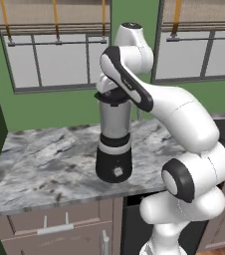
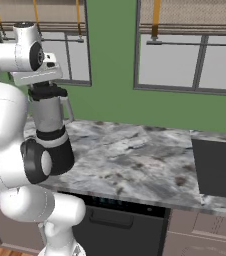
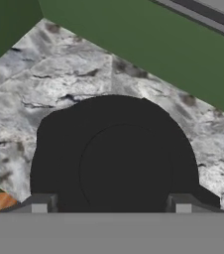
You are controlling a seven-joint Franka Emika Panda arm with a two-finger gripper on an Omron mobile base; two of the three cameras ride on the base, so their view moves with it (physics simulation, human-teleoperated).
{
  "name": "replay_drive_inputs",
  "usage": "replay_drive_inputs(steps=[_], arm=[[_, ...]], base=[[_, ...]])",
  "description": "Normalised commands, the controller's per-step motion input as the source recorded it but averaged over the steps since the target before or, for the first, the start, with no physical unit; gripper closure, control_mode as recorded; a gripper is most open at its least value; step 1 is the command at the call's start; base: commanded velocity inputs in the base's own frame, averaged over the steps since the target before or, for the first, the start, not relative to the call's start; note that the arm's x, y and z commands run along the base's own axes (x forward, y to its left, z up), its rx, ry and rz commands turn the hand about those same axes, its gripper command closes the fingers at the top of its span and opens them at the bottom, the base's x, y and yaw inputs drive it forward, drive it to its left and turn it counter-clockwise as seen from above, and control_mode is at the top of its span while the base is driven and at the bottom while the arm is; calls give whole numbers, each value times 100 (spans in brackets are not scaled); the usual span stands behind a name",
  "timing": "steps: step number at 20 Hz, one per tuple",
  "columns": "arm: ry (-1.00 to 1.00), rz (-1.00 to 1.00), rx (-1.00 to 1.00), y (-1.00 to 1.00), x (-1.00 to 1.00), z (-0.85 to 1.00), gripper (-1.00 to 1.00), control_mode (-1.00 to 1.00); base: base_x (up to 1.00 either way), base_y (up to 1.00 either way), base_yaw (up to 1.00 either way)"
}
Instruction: Close the lid blender by securely placing the lid on top.
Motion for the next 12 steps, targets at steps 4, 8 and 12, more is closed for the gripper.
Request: replay_drive_inputs(steps=[4,8,12], arm=[[0,0,0,-2,-39,0,100,-100],[0,0,0,-3,-21,0,100,-100],[0,4,0,-22,15,0,100,-100]], base=[[0,0,0],[0,0,0],[0,0,0]])
